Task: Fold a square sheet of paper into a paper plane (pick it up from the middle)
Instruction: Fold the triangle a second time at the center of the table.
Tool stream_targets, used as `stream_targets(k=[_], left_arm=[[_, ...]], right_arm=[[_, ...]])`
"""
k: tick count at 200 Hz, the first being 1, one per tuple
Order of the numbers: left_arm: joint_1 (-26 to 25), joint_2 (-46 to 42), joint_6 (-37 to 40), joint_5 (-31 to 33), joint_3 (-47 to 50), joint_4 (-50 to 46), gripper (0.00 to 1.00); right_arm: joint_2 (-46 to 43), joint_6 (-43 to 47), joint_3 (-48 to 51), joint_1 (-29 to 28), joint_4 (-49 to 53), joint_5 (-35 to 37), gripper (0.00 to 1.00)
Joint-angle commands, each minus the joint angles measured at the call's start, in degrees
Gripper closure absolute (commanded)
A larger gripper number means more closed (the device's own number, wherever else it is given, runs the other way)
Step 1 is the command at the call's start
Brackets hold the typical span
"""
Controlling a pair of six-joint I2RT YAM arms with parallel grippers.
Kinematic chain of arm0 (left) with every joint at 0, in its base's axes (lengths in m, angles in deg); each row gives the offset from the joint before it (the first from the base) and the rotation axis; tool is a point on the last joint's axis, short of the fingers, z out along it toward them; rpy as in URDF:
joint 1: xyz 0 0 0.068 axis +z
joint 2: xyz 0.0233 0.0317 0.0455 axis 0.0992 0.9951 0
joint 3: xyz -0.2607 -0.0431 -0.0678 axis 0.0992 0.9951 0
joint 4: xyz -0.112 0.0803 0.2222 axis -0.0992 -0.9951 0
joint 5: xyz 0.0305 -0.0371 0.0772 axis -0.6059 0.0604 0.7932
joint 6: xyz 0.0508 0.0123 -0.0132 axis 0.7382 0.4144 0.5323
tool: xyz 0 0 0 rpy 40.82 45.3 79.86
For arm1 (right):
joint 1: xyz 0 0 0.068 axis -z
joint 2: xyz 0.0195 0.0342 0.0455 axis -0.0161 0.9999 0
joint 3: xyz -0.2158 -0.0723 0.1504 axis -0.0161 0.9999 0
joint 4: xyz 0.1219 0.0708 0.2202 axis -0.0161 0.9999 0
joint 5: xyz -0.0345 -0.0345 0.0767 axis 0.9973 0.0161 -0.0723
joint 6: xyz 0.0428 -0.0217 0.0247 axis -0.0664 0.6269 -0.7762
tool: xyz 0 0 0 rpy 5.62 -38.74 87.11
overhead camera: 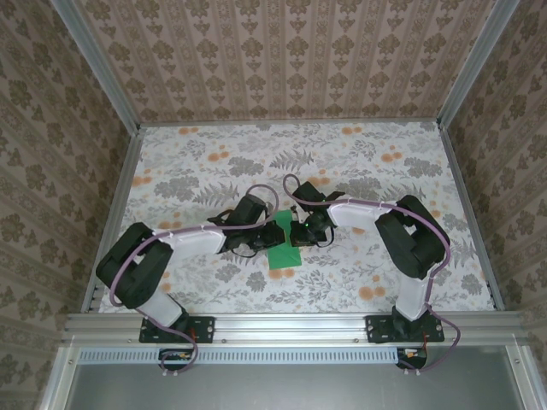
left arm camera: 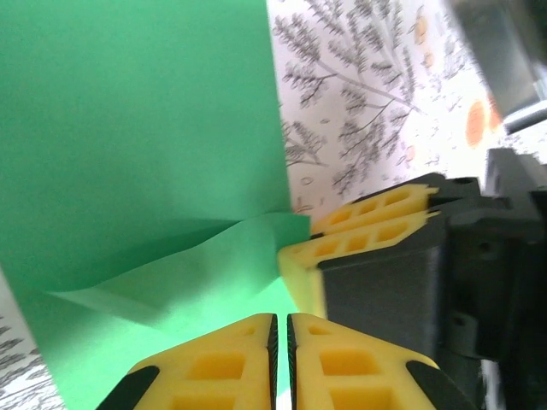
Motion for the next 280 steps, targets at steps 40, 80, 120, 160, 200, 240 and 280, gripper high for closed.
stream_targets(k=[40, 80, 120, 160, 200, 240, 280], left_arm=[[-1.7, 5.7, -3.6, 0.9, -0.1, 3.8, 0.86], [-2.2, 7.0, -3.7, 3.9, 0.0, 0.9, 0.86], [-2.2, 6.9, -4.4, 6.1, 1.3, -1.8, 0.87], [-2.2, 7.9, -4.9, 6.5, 1.3, -4.6, 0.88], [-2.2, 8.5, -4.9, 7.0, 0.9, -6.0, 0.88], [-2.3, 8.6, -5.7, 7.9, 0.7, -5.8, 0.88], [-3.0, 8.7, -6.3, 8.3, 1.5, -3.0, 0.89]], right_arm=[[0.8, 1.1, 1.6, 0.2, 2.2, 0.3, 0.89], [0.8, 1.6, 1.6, 0.2, 2.8, -0.1, 0.89], [1.0, 1.9, 1.6, 0.2, 3.4, 1.0, 0.89], [-2.6, 0.7, -0.9, 1.0, 4.9, 0.8, 0.77], [-11.2, -1.0, 0.1, 4.1, 4.8, 0.3, 0.66], [-12.0, 0.3, 3.7, 3.3, 2.7, -7.3, 0.79], [-11.0, 0.4, 7.0, 0.0, 0.0, -9.5, 0.85]])
